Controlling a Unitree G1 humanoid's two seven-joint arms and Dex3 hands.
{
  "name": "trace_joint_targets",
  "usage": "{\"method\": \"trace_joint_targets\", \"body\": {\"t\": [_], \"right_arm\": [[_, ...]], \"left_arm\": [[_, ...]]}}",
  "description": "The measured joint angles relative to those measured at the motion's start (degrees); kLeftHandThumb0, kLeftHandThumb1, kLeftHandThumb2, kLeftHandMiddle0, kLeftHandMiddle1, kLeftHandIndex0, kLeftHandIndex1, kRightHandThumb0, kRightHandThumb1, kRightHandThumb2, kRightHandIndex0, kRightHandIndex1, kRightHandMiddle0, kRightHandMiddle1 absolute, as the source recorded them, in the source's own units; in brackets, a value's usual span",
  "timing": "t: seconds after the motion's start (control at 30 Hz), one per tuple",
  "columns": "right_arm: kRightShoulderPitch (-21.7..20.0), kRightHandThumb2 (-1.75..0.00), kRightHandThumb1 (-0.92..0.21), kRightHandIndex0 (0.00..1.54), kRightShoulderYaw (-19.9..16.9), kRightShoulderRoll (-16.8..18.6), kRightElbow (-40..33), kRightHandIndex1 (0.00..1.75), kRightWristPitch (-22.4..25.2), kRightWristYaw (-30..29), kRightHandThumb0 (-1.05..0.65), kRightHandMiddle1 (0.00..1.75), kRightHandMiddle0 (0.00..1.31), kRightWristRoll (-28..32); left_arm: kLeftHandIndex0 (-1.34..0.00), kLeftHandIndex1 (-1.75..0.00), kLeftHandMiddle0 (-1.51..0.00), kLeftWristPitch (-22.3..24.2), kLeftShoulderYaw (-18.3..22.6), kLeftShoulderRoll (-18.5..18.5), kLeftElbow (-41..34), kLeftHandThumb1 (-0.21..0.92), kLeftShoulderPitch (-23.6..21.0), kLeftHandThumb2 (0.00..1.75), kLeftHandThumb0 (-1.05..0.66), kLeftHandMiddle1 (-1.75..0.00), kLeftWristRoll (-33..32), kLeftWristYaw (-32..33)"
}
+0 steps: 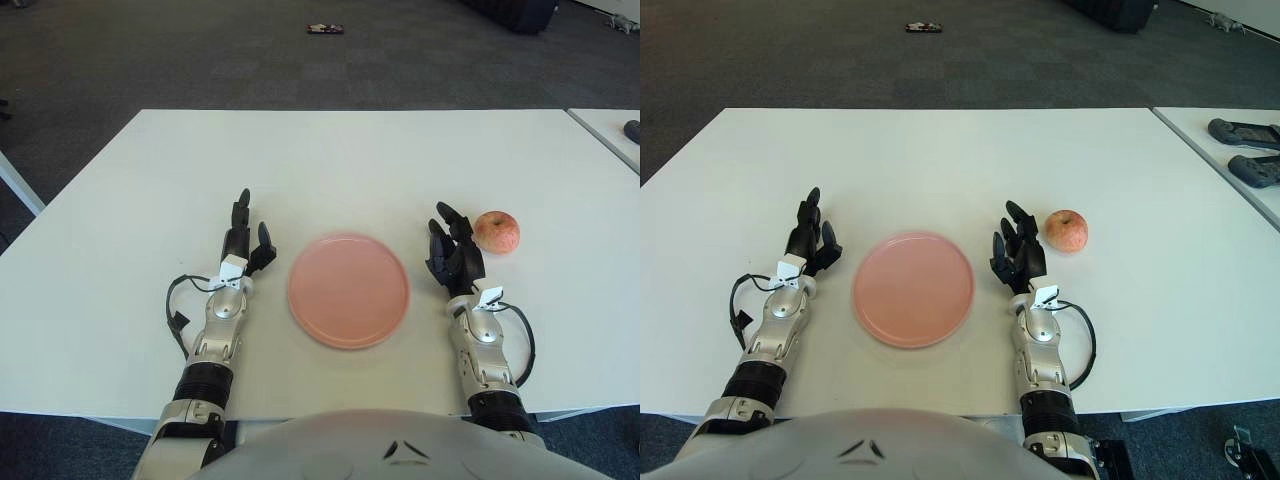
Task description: Put the apple into the plate.
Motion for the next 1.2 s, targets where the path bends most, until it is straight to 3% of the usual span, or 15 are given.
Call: {"method": "trace_joint_targets", "body": {"t": [1.03,1.2], "right_arm": [[0.0,-0.58,-0.92,0.28,-0.2,-0.3,-0.2,0.0,0.4,0.2,-0.59,0.53,0.0,0.2],[1.6,-0.57,-0.92,0.28,-0.2,-0.8,-5.1,0.0,2.7,0.4,-0.59,0.55,0.0,0.3]], "left_arm": [[0.0,-0.22,-0.1,-0.1,-0.1,-0.1,0.1,0.92,0.0,1.0,-0.81,0.0,0.3,0.2],[0.0,-0.22,-0.1,-0.1,-0.3,-0.2,0.0,0.92,-0.1,1.01,-0.81,0.0,0.2,0.0]]}}
